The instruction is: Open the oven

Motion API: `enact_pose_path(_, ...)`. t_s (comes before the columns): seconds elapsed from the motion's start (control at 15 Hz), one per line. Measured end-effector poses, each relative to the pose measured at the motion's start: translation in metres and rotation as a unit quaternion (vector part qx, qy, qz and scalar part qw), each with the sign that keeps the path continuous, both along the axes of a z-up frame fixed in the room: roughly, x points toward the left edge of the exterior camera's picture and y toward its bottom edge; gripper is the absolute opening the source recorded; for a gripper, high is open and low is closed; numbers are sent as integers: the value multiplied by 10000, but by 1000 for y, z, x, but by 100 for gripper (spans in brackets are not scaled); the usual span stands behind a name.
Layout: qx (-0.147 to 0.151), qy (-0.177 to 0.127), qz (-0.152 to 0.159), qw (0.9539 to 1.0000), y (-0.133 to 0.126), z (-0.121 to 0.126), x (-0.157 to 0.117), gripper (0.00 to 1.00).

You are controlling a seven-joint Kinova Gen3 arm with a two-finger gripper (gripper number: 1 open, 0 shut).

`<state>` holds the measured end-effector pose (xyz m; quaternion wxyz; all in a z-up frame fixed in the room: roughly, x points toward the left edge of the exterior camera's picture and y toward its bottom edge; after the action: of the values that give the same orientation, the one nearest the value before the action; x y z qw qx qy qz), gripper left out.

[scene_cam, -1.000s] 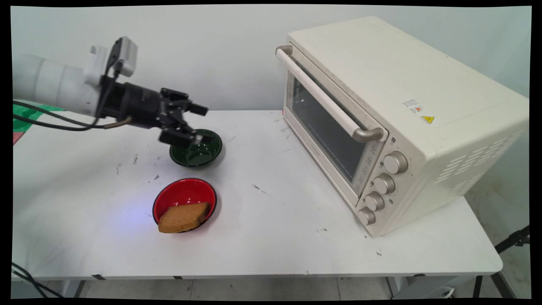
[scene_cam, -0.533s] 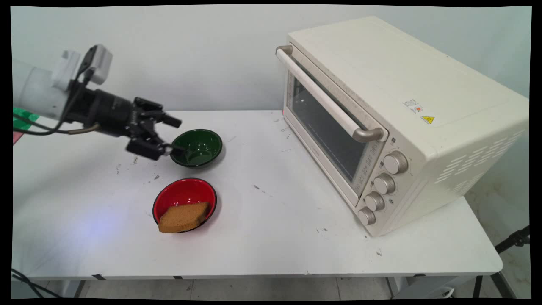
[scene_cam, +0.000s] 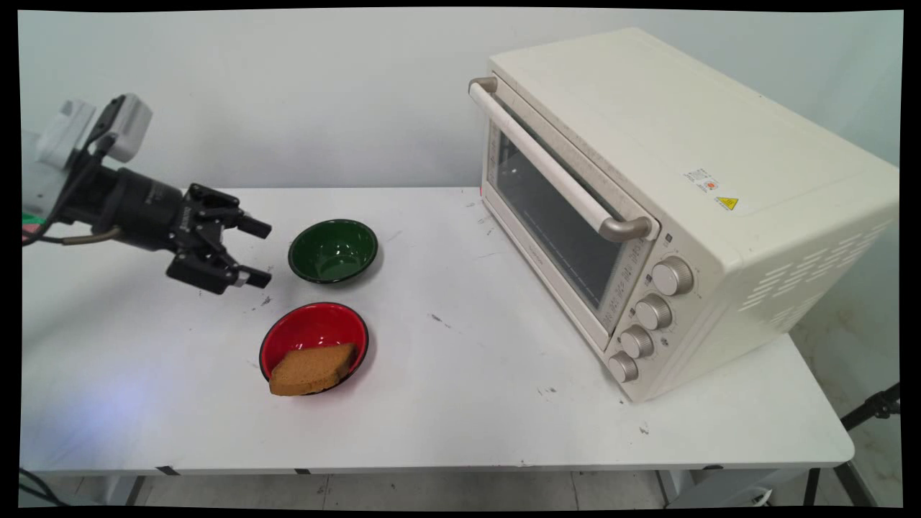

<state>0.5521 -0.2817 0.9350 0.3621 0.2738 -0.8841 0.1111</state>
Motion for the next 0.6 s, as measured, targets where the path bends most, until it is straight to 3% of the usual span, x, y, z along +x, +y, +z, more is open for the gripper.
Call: enact_pose_path(0.6,-21,43,54,10000,14,-9,1,100)
